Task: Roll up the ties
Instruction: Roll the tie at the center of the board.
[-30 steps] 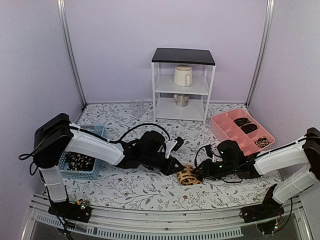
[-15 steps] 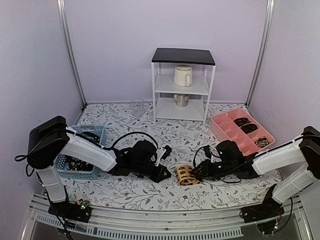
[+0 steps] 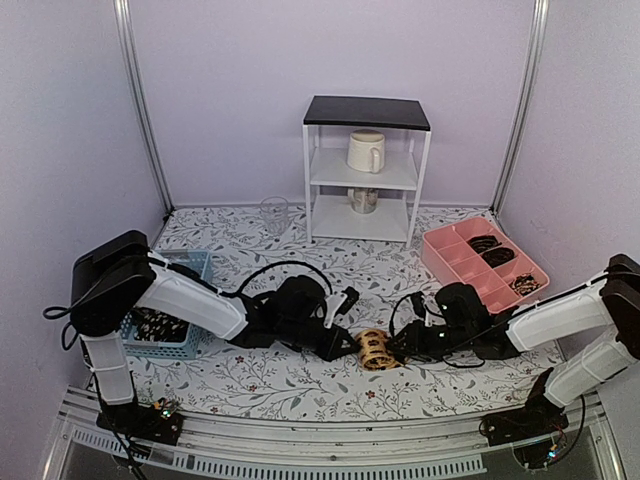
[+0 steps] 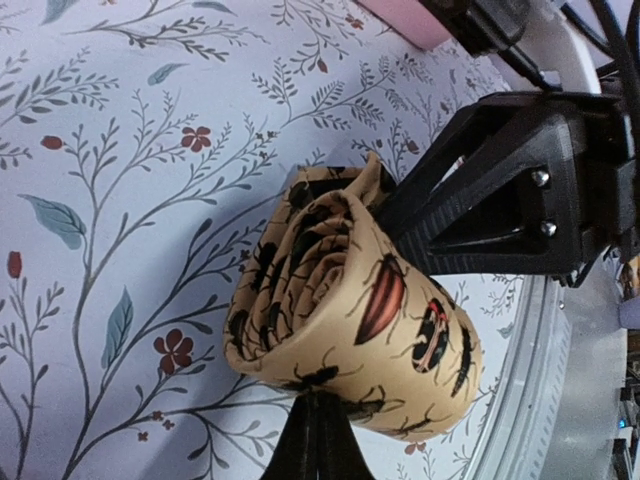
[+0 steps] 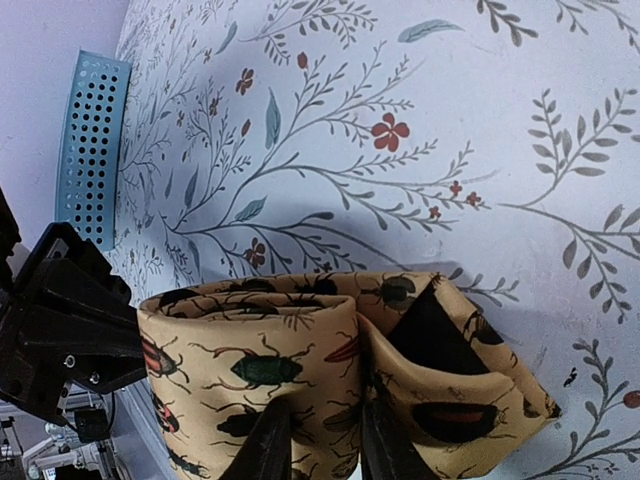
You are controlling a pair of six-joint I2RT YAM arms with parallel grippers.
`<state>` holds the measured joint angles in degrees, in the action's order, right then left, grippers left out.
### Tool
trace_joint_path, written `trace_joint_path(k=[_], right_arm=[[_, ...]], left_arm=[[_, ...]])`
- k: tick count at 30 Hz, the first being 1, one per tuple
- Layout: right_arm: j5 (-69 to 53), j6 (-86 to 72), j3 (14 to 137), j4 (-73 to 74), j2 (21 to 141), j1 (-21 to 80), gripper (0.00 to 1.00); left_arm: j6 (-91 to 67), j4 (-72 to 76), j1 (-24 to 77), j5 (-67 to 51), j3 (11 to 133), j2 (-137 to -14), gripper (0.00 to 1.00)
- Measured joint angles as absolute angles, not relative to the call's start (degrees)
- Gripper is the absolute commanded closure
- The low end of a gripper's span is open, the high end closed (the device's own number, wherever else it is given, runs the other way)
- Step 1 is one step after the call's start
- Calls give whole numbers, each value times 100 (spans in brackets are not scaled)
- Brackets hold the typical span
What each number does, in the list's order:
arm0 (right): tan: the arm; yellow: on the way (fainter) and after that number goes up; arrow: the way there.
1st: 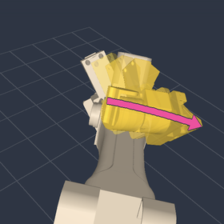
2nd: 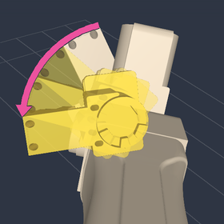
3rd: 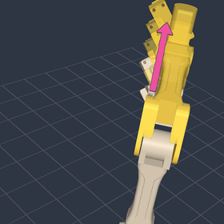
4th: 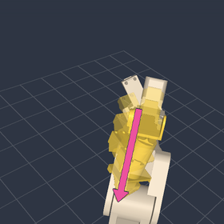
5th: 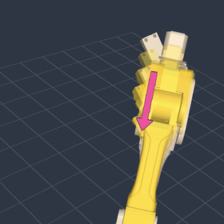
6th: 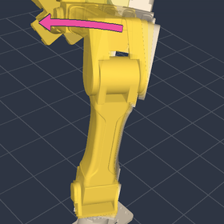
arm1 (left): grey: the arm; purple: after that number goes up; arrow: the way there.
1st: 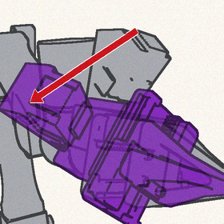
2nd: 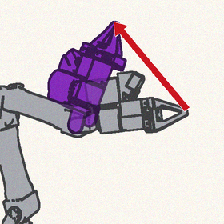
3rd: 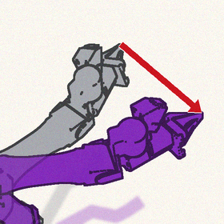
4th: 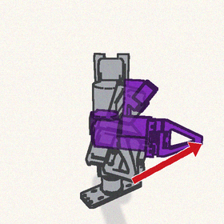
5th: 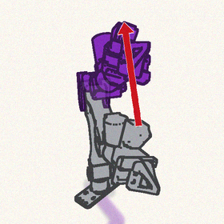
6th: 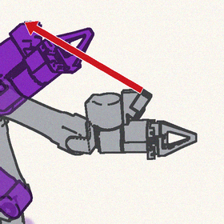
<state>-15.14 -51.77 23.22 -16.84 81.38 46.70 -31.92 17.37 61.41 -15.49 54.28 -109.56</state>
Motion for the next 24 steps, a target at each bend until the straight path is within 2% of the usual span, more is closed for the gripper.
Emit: trace_joint_path(k=[12, 19, 24], right_arm=[[-1361, -5129, 2108, -1544, 7725, 4668, 76], [-1253, -5087, 2104, -1236, 7308, 4652, 67], [-1251, -5070, 2117, -1004, 7057, 4646, 58]], left_arm=[[-3133, 1664, 6141, -1693, 5760, -11076, 100], [-3111, 1551, 6141, -1699, 5822, -11076, 100], [-3109, 1538, 6143, -1699, 5852, -11100, 100]])
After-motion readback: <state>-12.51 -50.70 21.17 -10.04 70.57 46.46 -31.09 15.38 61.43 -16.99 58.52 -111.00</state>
